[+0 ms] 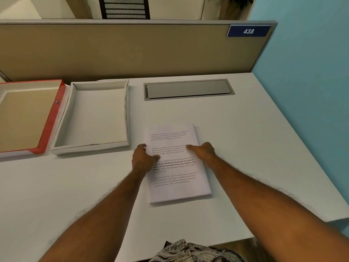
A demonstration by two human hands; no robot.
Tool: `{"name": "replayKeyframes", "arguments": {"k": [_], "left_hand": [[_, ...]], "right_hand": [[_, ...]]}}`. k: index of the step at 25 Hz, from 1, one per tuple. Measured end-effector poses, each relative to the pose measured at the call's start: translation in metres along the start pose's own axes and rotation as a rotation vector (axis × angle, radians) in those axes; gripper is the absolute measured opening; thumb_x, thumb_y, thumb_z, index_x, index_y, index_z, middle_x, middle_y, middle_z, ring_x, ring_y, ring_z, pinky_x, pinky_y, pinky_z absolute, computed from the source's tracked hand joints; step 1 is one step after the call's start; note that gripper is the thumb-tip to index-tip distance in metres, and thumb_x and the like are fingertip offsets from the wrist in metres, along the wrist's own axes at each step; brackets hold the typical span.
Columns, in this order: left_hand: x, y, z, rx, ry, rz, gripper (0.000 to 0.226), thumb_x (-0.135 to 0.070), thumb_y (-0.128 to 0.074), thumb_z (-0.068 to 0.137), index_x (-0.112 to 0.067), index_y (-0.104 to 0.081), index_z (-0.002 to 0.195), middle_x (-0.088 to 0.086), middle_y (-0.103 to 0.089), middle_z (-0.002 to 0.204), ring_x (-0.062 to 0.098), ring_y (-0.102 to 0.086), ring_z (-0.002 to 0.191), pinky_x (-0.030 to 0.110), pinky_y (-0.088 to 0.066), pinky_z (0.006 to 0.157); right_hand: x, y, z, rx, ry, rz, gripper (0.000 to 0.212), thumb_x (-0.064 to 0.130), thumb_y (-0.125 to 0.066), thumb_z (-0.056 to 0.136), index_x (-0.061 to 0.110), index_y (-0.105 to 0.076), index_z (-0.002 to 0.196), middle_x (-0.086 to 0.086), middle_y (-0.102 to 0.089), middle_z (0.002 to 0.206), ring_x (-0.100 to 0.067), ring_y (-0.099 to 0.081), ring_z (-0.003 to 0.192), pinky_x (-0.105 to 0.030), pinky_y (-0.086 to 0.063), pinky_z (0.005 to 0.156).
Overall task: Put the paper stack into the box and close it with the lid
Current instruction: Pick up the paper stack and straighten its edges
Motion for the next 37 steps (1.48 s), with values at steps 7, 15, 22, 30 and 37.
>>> {"name": "replayKeyframes", "arguments": {"k": [7,15,22,30,37], "left_hand": [[0.006,-0.006,0.008,0.012,0.006,0.037,0.079,-0.022,-0.086,0.066,-0.016,-0.042,0.131,0.008,-0.060,0.128,0.031,-0.063,0.111,0.052,-0.053,0.095],[0.002,-0.003,0.002,0.000,0.001,0.039,0.076,-0.022,-0.084,0.070,-0.016,-0.041,0.133,0.007,-0.059,0.129,0.029,-0.063,0.112,0.048,-0.052,0.097],[0.003,-0.003,0.001,-0.001,0.023,0.025,0.078,-0.022,-0.084,0.069,-0.018,-0.040,0.133,0.005,-0.060,0.127,0.029,-0.064,0.109,0.048,-0.054,0.095],[-0.005,-0.004,0.005,0.148,-0.029,-0.128,0.067,-0.048,-0.083,0.064,-0.010,-0.061,0.115,0.007,-0.069,0.118,0.025,-0.068,0.103,0.043,-0.056,0.091],[-0.061,0.013,-0.021,0.232,-0.275,-0.453,0.045,-0.041,-0.065,0.087,-0.014,-0.058,0.122,0.003,-0.072,0.115,0.022,-0.071,0.101,0.041,-0.060,0.081]], "right_hand": [[0.004,-0.008,0.003,0.050,-0.033,-0.032,0.088,0.062,-0.075,0.061,0.005,-0.056,0.125,-0.015,-0.063,0.127,-0.034,-0.062,0.111,-0.045,-0.053,0.096],[0.002,-0.011,0.004,-0.004,-0.033,0.248,0.069,0.040,-0.076,0.069,0.001,-0.054,0.121,-0.008,-0.066,0.116,-0.030,-0.066,0.101,-0.037,-0.056,0.084],[0.003,-0.008,0.002,0.021,0.031,0.365,0.037,0.019,-0.074,0.081,-0.002,-0.065,0.110,-0.014,-0.071,0.106,-0.029,-0.068,0.088,-0.035,-0.058,0.074],[0.044,0.016,-0.050,-0.009,0.497,0.350,0.026,0.021,-0.066,0.089,0.009,-0.058,0.110,-0.014,-0.070,0.110,-0.023,-0.071,0.088,-0.026,-0.060,0.066],[0.073,0.053,-0.073,-0.029,0.618,0.419,0.027,0.022,-0.065,0.089,0.011,-0.053,0.111,-0.010,-0.069,0.108,-0.027,-0.071,0.092,-0.042,-0.062,0.076]]}}
Point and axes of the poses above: each hand's wrist, its own z-axis towards the middle knuckle, its own y-axis out of the back of the hand, x = y × z, the point moved 8 cm from there along z, towards the middle knuckle
